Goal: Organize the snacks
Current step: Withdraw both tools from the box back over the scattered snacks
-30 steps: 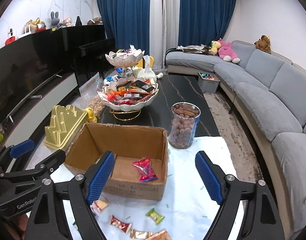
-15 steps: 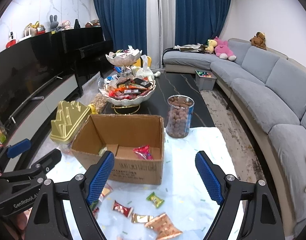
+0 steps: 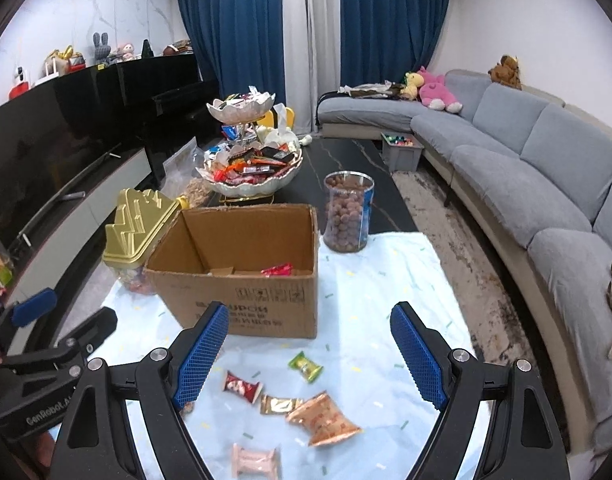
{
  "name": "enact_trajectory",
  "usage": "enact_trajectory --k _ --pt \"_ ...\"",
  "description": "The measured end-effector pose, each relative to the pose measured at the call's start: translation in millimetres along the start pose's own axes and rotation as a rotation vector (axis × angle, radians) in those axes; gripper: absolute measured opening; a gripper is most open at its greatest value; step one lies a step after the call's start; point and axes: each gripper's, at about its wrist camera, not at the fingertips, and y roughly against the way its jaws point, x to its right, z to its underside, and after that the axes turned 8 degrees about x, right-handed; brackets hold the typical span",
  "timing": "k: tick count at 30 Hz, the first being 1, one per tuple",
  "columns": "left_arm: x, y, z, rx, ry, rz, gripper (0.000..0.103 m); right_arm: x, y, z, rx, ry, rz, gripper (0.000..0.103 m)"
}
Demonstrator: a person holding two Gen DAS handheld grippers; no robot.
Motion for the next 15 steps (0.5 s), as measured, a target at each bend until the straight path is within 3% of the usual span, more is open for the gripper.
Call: enact_trajectory --k 15 --pt "-4.9 12.6 49.2 -0.028 -0.002 -0.012 0.093 -16.0 19.2 38.7 -0.03 0.059 -0.008 0.084"
